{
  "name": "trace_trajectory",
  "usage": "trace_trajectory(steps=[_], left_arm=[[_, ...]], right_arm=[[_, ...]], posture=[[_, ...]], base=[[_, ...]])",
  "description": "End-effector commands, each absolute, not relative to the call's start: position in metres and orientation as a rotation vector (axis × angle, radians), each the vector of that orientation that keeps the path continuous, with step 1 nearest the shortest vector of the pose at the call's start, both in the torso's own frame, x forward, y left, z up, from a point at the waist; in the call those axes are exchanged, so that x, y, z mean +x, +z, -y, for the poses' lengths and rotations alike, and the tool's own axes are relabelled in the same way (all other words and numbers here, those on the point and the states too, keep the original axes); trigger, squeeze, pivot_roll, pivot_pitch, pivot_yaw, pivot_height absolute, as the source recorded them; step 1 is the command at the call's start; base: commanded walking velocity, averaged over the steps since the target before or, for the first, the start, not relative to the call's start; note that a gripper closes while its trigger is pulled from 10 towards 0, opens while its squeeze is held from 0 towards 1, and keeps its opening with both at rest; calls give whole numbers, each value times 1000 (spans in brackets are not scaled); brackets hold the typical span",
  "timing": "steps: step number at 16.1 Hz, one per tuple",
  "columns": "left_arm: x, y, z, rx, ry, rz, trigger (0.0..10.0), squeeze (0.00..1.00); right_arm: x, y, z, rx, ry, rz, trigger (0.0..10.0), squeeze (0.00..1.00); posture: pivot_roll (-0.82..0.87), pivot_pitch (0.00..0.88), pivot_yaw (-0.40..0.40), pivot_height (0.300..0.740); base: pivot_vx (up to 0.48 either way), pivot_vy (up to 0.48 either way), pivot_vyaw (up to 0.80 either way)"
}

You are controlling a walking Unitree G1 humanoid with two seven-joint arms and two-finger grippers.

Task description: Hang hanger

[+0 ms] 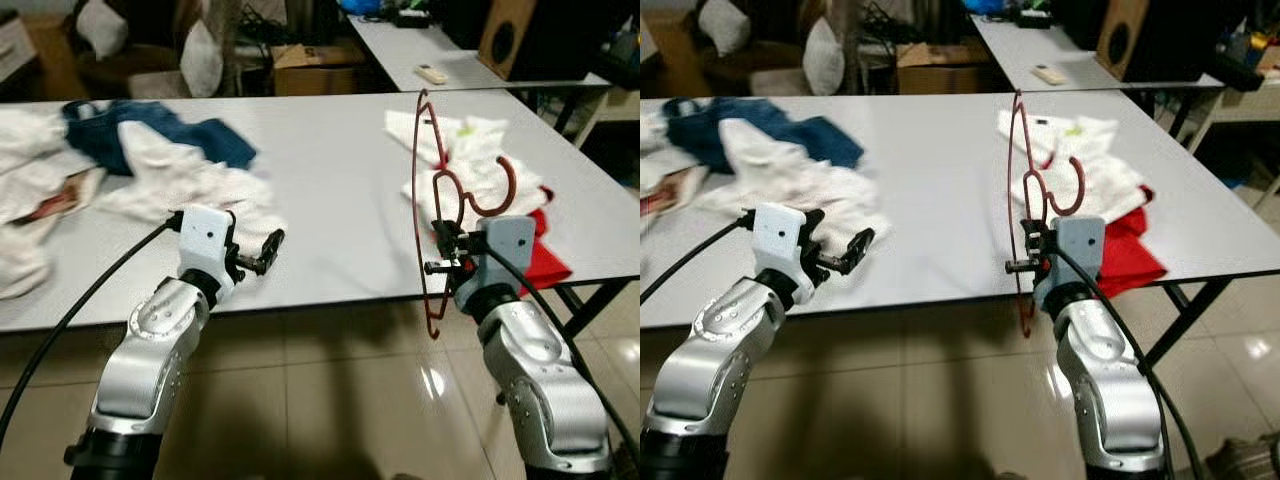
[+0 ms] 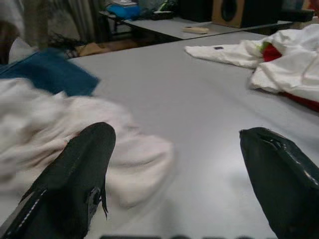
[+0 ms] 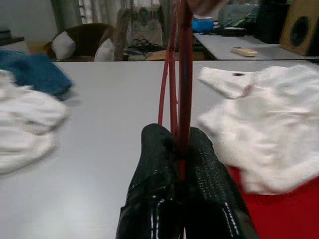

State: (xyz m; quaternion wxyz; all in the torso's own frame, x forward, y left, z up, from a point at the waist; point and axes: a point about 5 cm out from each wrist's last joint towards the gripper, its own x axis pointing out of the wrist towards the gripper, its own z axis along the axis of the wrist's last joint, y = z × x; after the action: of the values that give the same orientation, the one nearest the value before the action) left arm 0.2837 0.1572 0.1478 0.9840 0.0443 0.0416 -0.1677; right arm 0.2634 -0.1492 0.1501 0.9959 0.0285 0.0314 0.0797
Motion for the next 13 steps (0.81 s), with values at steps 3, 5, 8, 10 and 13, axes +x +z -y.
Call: trace_trajectory(steps=[3, 5, 8, 10, 13], left_arm=[[285, 150, -160, 98, -326, -69, 10000, 0], [285, 149, -160, 98, -324, -70, 10000, 0], [287, 149, -160, 101, -324, -72, 10000, 0], [286, 146, -158, 104, -338, -79, 10000, 0], [286, 149, -152, 109, -373, -53, 10000, 0]], right_arm=[[264, 151, 145, 56, 188, -67, 10000, 0], [264, 151, 144, 56, 191, -68, 10000, 0], [265, 150, 144, 55, 189, -75, 10000, 0], [263, 148, 147, 67, 171, -89, 10000, 0], [264, 148, 149, 64, 162, -88, 10000, 0]], posture=[[-136, 0, 2, 740], [-137, 0, 4, 740], [-139, 0, 6, 740], [-141, 0, 11, 740], [-146, 0, 17, 740]], base=[[0, 299, 0], [0, 300, 0], [0, 301, 0], [0, 300, -653], [0, 101, -785]])
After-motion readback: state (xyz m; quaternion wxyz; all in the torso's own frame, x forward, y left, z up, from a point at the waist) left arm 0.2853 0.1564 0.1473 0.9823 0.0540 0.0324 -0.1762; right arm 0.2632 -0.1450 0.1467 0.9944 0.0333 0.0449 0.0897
